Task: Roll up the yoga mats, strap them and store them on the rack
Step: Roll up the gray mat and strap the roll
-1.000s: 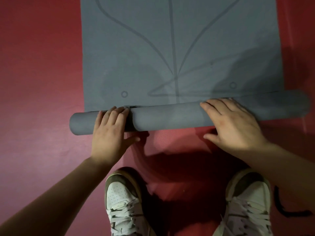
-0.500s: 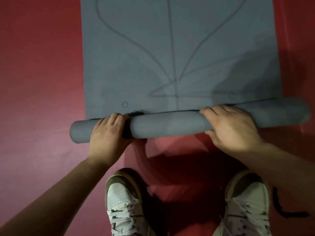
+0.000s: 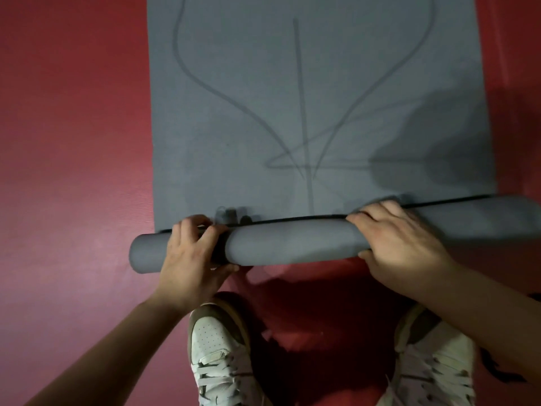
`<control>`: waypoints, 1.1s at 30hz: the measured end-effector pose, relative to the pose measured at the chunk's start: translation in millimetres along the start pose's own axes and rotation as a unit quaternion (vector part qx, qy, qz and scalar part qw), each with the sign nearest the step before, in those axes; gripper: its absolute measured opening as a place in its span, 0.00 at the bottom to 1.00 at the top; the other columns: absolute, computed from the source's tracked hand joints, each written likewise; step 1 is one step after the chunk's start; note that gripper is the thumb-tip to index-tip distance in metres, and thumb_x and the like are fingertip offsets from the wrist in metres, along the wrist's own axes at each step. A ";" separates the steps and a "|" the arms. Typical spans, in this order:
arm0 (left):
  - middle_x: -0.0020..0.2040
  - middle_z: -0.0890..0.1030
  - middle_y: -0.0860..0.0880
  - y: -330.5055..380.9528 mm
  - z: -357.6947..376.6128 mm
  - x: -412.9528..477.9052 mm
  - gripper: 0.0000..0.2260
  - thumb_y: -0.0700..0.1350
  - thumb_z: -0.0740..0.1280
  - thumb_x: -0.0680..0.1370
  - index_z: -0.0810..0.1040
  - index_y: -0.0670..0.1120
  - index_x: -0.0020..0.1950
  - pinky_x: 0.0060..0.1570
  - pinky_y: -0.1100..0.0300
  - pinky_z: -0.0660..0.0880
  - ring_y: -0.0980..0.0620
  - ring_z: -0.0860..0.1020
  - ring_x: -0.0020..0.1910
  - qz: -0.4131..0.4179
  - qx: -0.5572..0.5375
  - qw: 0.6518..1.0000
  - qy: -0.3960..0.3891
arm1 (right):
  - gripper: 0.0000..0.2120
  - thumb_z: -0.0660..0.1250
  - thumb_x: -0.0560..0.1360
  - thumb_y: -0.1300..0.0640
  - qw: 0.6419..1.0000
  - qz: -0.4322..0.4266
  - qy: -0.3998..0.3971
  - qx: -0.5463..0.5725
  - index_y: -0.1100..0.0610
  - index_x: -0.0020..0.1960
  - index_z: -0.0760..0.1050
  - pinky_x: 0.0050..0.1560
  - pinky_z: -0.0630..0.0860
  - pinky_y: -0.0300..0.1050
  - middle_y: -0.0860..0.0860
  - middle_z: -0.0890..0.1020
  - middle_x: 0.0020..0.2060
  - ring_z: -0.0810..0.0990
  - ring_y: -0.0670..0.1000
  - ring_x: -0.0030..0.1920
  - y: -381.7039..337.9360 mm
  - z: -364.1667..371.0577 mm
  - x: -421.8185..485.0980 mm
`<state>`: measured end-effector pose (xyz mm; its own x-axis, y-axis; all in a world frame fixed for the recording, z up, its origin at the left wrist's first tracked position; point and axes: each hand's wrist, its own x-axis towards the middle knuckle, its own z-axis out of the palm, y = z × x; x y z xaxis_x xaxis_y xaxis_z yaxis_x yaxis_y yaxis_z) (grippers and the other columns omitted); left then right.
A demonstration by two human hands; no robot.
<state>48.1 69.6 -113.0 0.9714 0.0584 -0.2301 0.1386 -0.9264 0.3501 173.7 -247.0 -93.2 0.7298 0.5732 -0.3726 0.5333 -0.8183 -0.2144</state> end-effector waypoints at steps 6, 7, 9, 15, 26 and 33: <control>0.51 0.73 0.49 2.0 -4.2 5.6 0.28 0.61 0.69 0.70 0.74 0.45 0.63 0.50 0.49 0.72 0.45 0.73 0.48 0.021 -0.003 1.000 0.005 | 0.34 0.73 0.67 0.48 0.999 -0.012 -0.040 -0.015 0.50 0.71 0.69 0.58 0.71 0.51 0.49 0.74 0.57 0.70 0.55 0.59 -0.6 -15.1 10.8; 0.51 0.74 0.49 1.5 -4.8 7.1 0.28 0.61 0.69 0.70 0.74 0.45 0.62 0.49 0.49 0.72 0.44 0.73 0.48 0.021 -0.004 1.000 0.005 | 0.35 0.73 0.67 0.49 0.999 -0.014 -0.038 -0.010 0.50 0.72 0.68 0.58 0.72 0.51 0.49 0.74 0.57 0.71 0.54 0.59 -1.0 -16.6 11.3; 0.51 0.75 0.49 -0.7 -7.4 12.3 0.27 0.62 0.68 0.69 0.74 0.46 0.60 0.49 0.50 0.72 0.45 0.74 0.47 0.028 0.009 1.000 -0.008 | 0.31 0.73 0.66 0.51 1.000 -0.008 -0.024 0.003 0.50 0.67 0.68 0.58 0.73 0.49 0.48 0.76 0.56 0.72 0.53 0.59 -1.9 -18.8 11.5; 0.57 0.75 0.48 -3.6 -12.5 23.1 0.26 0.61 0.70 0.69 0.78 0.48 0.61 0.56 0.48 0.71 0.44 0.72 0.55 0.011 0.001 1.000 -0.014 | 0.21 0.71 0.67 0.52 1.000 0.006 -0.017 0.016 0.49 0.58 0.70 0.54 0.73 0.49 0.48 0.76 0.53 0.73 0.53 0.56 -2.2 -26.0 17.2; 0.49 0.78 0.49 0.8 -16.7 30.7 0.22 0.50 0.77 0.69 0.78 0.48 0.60 0.48 0.49 0.72 0.46 0.72 0.48 -0.024 -0.006 0.999 0.022 | 0.20 0.72 0.63 0.57 0.998 -0.010 0.061 0.014 0.53 0.55 0.74 0.46 0.74 0.49 0.49 0.78 0.47 0.75 0.55 0.50 -1.5 -23.9 20.9; 0.54 0.76 0.48 1.5 -16.8 33.5 0.16 0.52 0.74 0.71 0.82 0.50 0.57 0.51 0.46 0.72 0.43 0.71 0.53 -0.032 0.018 0.999 0.034 | 0.18 0.71 0.67 0.60 0.994 0.003 0.103 0.031 0.55 0.56 0.80 0.48 0.76 0.52 0.52 0.77 0.50 0.75 0.58 0.51 1.6 -15.0 19.5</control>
<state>84.0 76.4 -105.0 0.9719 0.1416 -0.1882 0.1948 -0.9324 0.3044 195.1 -236.5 -87.2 0.8083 0.5598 -0.1824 0.5062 -0.8190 -0.2702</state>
